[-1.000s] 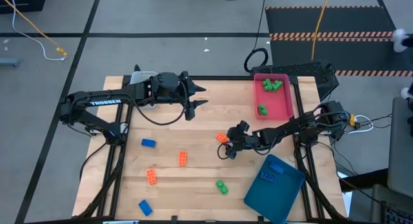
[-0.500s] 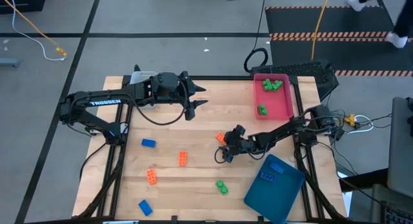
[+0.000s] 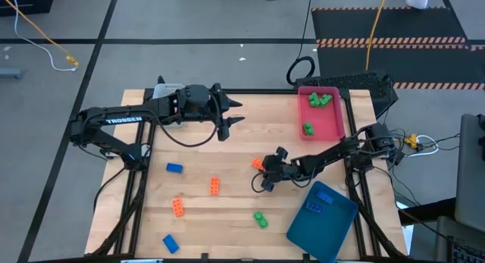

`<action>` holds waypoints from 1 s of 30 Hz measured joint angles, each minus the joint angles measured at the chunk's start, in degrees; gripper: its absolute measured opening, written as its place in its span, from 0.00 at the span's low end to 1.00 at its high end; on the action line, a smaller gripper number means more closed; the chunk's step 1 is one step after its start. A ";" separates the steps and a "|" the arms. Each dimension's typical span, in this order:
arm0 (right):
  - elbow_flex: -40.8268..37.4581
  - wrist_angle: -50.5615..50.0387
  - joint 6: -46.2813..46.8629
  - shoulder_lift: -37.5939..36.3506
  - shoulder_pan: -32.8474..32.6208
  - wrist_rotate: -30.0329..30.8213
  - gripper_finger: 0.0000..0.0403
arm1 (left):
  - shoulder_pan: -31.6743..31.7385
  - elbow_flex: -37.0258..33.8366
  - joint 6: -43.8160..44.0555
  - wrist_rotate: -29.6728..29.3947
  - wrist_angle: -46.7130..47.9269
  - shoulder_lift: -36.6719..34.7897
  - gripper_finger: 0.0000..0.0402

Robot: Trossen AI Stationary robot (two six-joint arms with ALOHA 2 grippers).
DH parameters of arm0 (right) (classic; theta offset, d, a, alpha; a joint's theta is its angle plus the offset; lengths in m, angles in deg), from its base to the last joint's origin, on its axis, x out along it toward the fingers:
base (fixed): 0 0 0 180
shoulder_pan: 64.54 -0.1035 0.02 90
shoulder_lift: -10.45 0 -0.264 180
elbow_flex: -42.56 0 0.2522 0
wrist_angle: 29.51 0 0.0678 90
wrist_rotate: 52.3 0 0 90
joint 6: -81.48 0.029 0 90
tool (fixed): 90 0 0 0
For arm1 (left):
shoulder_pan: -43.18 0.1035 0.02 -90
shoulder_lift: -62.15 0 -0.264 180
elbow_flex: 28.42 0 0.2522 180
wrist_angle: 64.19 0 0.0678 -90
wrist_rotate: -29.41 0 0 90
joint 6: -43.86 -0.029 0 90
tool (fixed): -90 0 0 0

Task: Sort & place blocks by color
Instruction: Put the orange gamepiece into the gray bin

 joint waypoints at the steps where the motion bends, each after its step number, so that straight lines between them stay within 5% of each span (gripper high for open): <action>1: 0.00 0.50 -1.03 -0.01 0.04 0.00 0.33 | 0.00 0.00 0.09 -0.04 -0.43 0.07 0.56; 8: 0.42 1.52 -15.36 -4.83 2.41 1.17 0.33 | 0.00 -0.02 -2.65 -0.05 -0.81 0.26 0.56; 18: 0.92 5.22 -42.07 -25.24 6.11 7.49 0.33 | -0.43 -0.02 -11.74 3.49 -4.96 2.06 0.56; 30: 0.16 -2.71 -46.63 -34.32 9.88 8.48 0.33 | -1.39 -0.02 -22.17 5.15 -11.05 9.28 0.56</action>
